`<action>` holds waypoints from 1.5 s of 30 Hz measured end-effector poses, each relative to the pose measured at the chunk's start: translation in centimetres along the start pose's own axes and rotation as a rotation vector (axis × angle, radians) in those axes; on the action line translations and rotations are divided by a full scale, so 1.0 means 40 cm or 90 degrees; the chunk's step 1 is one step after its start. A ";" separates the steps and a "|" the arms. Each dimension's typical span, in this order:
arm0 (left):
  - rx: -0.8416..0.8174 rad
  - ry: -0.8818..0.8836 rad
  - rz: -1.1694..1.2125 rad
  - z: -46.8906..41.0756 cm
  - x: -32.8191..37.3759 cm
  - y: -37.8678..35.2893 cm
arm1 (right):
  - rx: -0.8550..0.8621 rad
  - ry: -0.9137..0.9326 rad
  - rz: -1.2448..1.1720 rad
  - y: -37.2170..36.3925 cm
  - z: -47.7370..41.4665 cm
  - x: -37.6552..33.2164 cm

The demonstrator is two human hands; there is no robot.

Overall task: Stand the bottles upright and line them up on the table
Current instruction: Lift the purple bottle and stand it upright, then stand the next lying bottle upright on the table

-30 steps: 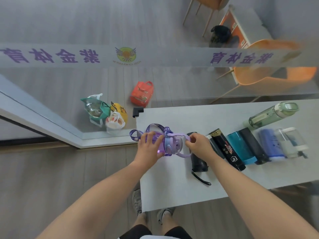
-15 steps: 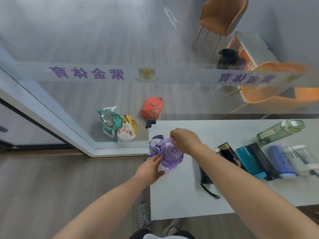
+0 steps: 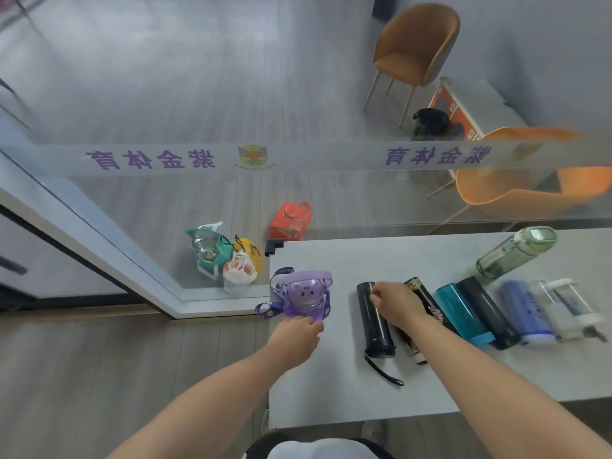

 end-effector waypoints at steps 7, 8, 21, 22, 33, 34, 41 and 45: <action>-0.088 0.165 0.125 -0.056 0.140 -0.140 | -0.139 -0.023 -0.086 -0.166 0.070 0.202; -0.102 0.194 0.171 -0.060 0.157 -0.167 | -0.164 -0.015 -0.086 -0.195 0.074 0.212; -0.013 0.361 0.444 -0.082 0.229 -0.306 | -0.166 0.076 -0.168 -0.363 0.069 0.244; -0.005 0.359 0.446 -0.077 0.226 -0.295 | -0.166 0.073 -0.204 -0.357 0.066 0.244; 0.166 0.247 0.382 -0.044 0.218 0.015 | -0.213 0.051 -0.435 -0.146 0.051 0.178; 0.179 0.239 0.377 -0.051 0.215 0.041 | -0.193 0.042 -0.456 -0.127 0.041 0.173; 0.218 0.250 0.243 -0.115 0.191 0.147 | -0.072 -0.013 -0.559 -0.062 -0.019 0.161; 0.272 0.192 0.121 -0.127 0.205 0.191 | -0.049 -0.019 -0.535 -0.047 -0.020 0.175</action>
Point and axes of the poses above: each hand's wrist, its own z-axis away from the middle knuckle, its own y-axis out of the back of the hand, x = y × z, the point moved 10 cm from there along -z, towards the middle knuckle, and after that the axes turned 6 degrees about y, right-handed, at the moved point
